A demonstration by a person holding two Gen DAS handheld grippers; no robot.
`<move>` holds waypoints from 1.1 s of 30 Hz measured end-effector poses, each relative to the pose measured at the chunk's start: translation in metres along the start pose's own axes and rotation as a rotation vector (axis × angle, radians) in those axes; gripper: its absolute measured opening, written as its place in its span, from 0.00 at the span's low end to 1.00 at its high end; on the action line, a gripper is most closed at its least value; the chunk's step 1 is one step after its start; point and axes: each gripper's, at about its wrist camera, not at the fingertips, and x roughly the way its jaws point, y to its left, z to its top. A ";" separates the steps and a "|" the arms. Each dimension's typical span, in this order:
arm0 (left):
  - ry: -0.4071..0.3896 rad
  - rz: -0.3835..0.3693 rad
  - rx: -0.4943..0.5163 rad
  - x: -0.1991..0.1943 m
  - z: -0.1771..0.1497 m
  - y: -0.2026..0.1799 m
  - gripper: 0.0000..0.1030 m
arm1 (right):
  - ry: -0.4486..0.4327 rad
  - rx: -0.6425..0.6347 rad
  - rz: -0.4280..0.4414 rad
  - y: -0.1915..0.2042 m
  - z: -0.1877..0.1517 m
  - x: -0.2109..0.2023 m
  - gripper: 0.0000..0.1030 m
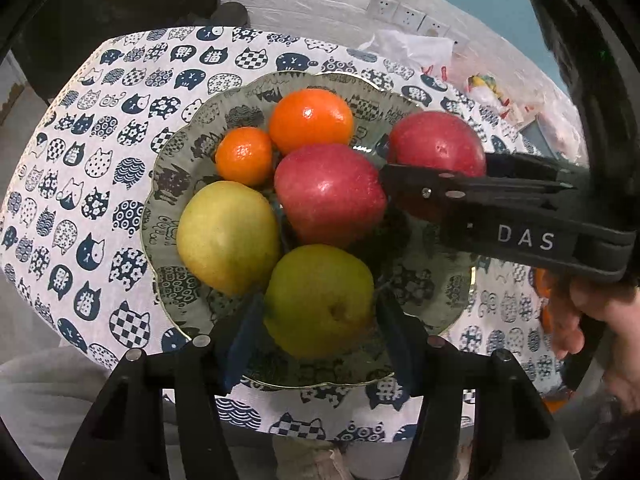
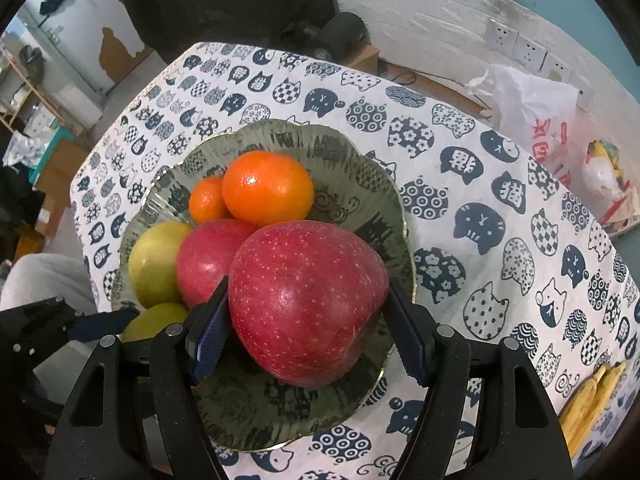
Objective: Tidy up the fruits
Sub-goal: 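Open the right gripper over the plate while the left gripper releases the pear there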
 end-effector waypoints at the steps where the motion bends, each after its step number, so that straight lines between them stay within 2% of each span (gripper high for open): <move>1: 0.001 -0.002 0.000 0.001 0.000 0.000 0.58 | 0.001 -0.004 -0.003 0.000 0.001 0.000 0.70; 8: 0.019 -0.005 -0.011 0.006 0.000 0.002 0.61 | -0.001 0.049 0.035 -0.008 0.006 0.000 0.73; 15: 0.026 0.005 -0.009 0.006 0.000 -0.001 0.64 | -0.007 0.031 0.013 -0.004 0.004 -0.002 0.73; 19: 0.014 0.009 -0.001 0.002 0.001 -0.004 0.66 | -0.083 0.027 0.000 -0.003 0.009 -0.021 0.73; 22: 0.002 0.010 0.006 -0.002 0.001 -0.007 0.66 | -0.116 0.050 0.024 -0.006 0.014 -0.037 0.73; 29: -0.027 0.016 0.031 -0.014 0.001 -0.017 0.67 | -0.129 0.046 0.022 -0.004 0.009 -0.054 0.73; 33: -0.050 0.011 0.056 -0.024 0.001 -0.028 0.71 | -0.125 0.037 -0.009 -0.004 0.002 -0.063 0.73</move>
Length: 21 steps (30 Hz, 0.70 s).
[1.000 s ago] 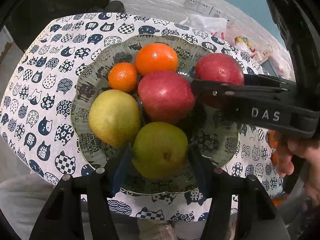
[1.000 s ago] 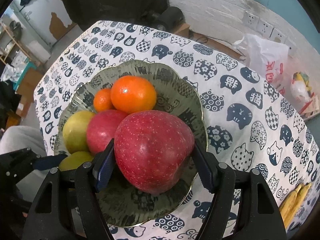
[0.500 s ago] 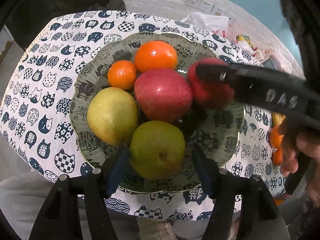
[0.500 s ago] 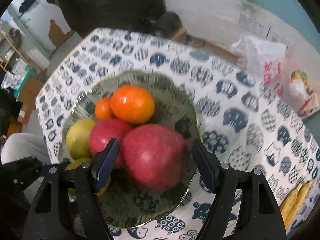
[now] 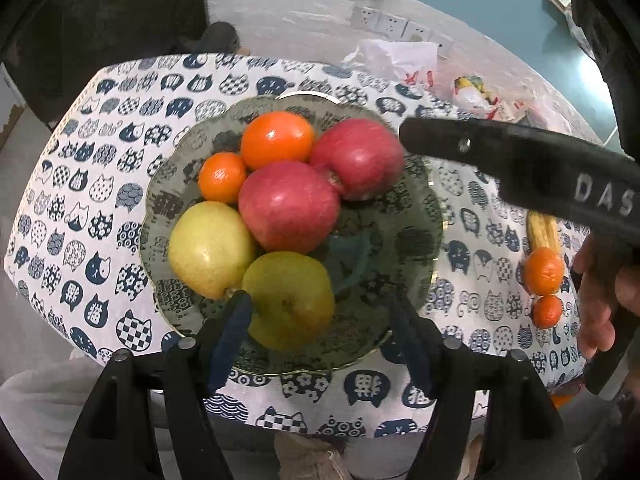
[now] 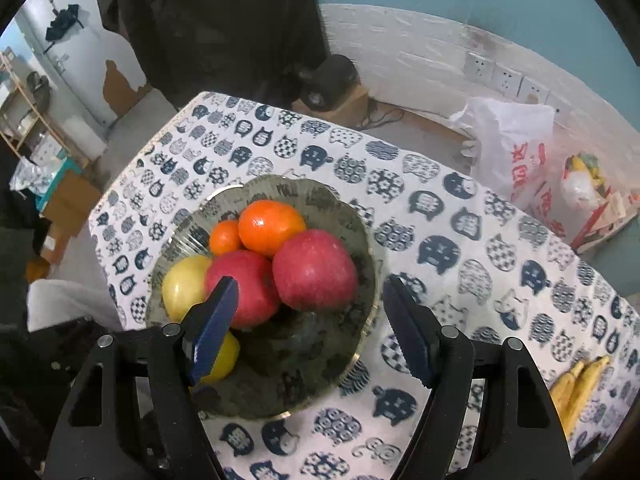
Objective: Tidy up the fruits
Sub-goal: 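Open the right gripper over the plate while the left gripper releases the pear there, then move both grippers back toward the oranges beside the bananas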
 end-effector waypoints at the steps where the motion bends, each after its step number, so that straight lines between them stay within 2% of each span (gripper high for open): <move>1: -0.007 0.004 0.010 -0.002 0.000 -0.003 0.72 | 0.001 -0.003 -0.014 -0.001 -0.002 -0.004 0.73; 9: -0.033 0.025 0.061 -0.011 0.003 -0.026 0.75 | -0.009 0.002 -0.081 -0.014 -0.018 -0.038 0.73; 21: -0.048 0.001 0.160 -0.015 0.007 -0.079 0.78 | 0.024 0.067 -0.166 -0.054 -0.060 -0.083 0.77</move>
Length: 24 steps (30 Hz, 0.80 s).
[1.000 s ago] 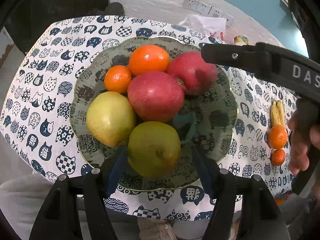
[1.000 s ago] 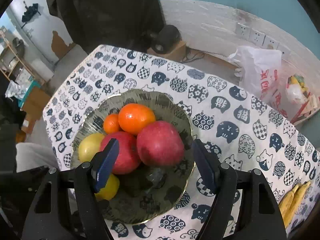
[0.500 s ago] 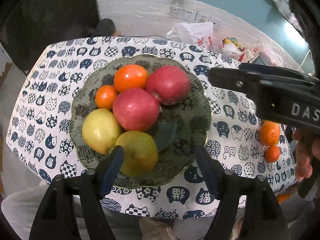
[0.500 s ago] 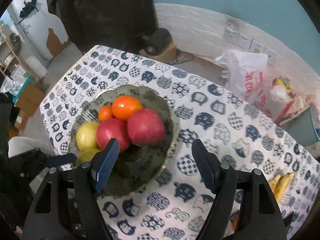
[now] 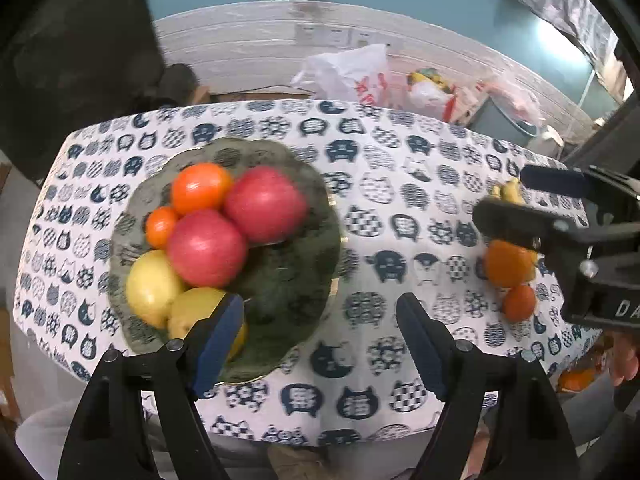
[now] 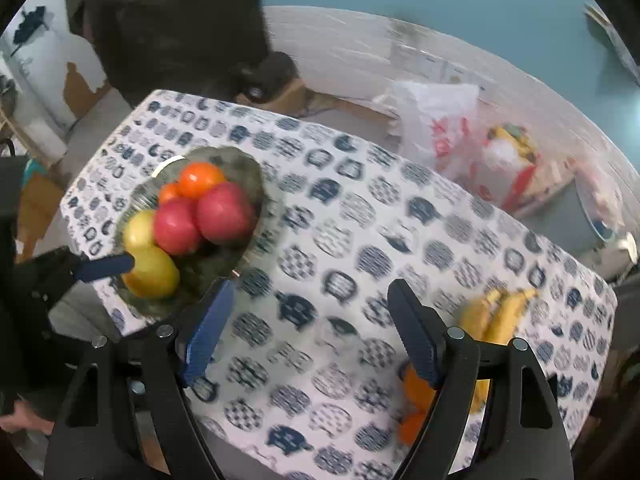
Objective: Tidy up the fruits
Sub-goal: 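Move both grippers back toward the oranges beside the bananas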
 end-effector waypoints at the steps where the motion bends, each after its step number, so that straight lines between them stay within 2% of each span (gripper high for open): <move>1: 0.002 -0.004 0.007 0.000 0.001 -0.004 0.78 | 0.007 0.008 -0.007 -0.005 -0.004 -0.001 0.77; 14: 0.062 -0.044 0.154 0.022 0.005 -0.074 0.78 | 0.111 0.189 -0.059 -0.090 -0.071 0.000 0.77; 24: 0.124 -0.055 0.216 0.049 -0.002 -0.103 0.78 | 0.229 0.277 -0.050 -0.116 -0.123 0.032 0.75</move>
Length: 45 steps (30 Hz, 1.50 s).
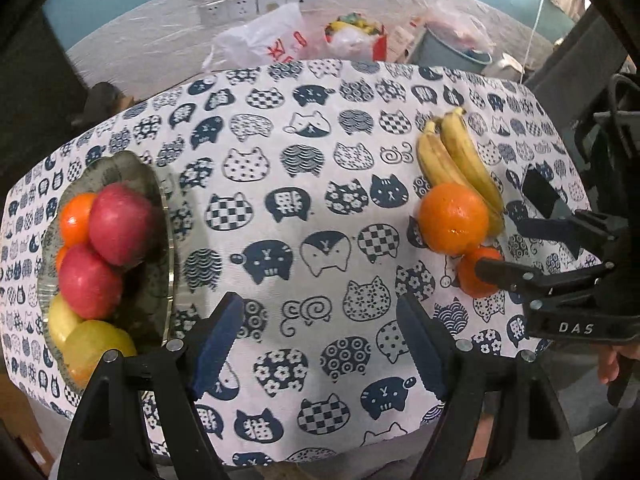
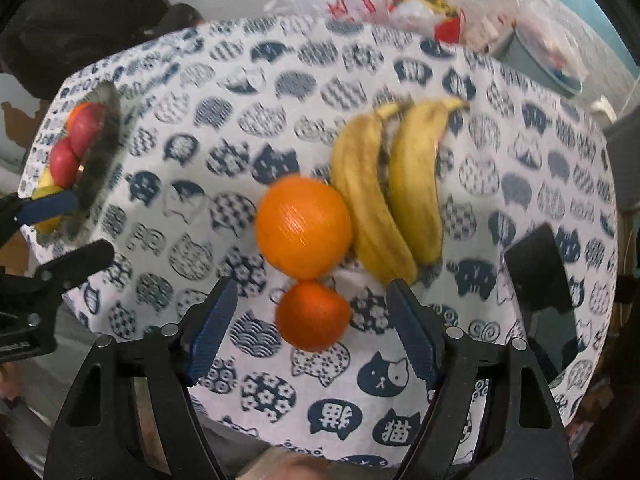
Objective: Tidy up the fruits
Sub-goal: 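Move both grippers back toward the oranges beside the bananas, then grasp the tangerine with the right gripper while the left gripper grasps the large orange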
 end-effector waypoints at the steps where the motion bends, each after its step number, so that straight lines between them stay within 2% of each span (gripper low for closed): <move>1: 0.007 0.002 0.011 0.004 0.000 -0.004 0.78 | 0.010 0.002 0.004 -0.002 -0.002 0.003 0.74; 7: 0.033 -0.001 0.033 0.019 0.001 -0.014 0.78 | 0.054 0.006 0.024 -0.005 -0.010 0.018 0.71; 11: 0.043 0.006 0.041 0.025 0.001 -0.016 0.78 | 0.088 0.002 0.018 -0.005 -0.012 0.031 0.65; 12: 0.047 0.007 0.041 0.026 0.001 -0.016 0.78 | 0.096 0.000 0.016 -0.005 -0.012 0.035 0.62; 14: 0.052 0.008 0.040 0.029 0.002 -0.017 0.78 | 0.110 0.000 0.024 -0.004 -0.013 0.041 0.50; 17: 0.053 0.004 0.035 0.030 0.004 -0.016 0.78 | 0.110 -0.006 0.036 -0.004 -0.014 0.042 0.48; 21: 0.048 -0.008 0.023 0.029 0.010 -0.017 0.78 | 0.098 -0.016 0.044 -0.005 -0.014 0.034 0.47; 26: 0.034 -0.029 0.019 0.027 0.022 -0.028 0.78 | 0.041 -0.010 0.034 -0.012 -0.010 0.010 0.47; 32: 0.023 -0.063 0.026 0.025 0.034 -0.047 0.79 | -0.021 0.039 0.003 -0.043 -0.006 -0.009 0.47; 45: 0.018 -0.136 0.012 0.045 0.054 -0.078 0.83 | -0.087 0.143 -0.030 -0.092 0.006 -0.017 0.47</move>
